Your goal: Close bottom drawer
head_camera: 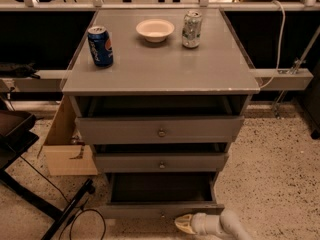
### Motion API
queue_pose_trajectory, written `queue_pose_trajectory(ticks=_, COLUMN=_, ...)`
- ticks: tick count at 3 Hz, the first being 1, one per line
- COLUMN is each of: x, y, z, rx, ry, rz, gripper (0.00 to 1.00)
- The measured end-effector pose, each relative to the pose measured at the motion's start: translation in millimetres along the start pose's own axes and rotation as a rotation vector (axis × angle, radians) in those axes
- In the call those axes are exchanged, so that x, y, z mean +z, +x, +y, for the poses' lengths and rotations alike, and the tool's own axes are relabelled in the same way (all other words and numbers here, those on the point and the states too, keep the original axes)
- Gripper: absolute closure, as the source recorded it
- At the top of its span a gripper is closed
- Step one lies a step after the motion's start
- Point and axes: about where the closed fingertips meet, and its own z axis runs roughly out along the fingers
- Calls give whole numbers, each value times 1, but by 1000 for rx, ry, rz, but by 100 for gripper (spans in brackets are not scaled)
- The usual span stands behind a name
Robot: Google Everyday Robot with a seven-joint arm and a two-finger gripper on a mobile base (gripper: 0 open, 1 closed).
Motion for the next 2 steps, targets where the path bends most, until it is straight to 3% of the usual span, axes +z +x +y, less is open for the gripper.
queue_pose_trajectory(ticks=2, x=3, y=-3, z=-19, rx=-27, ry=8, rz=-12, gripper=100)
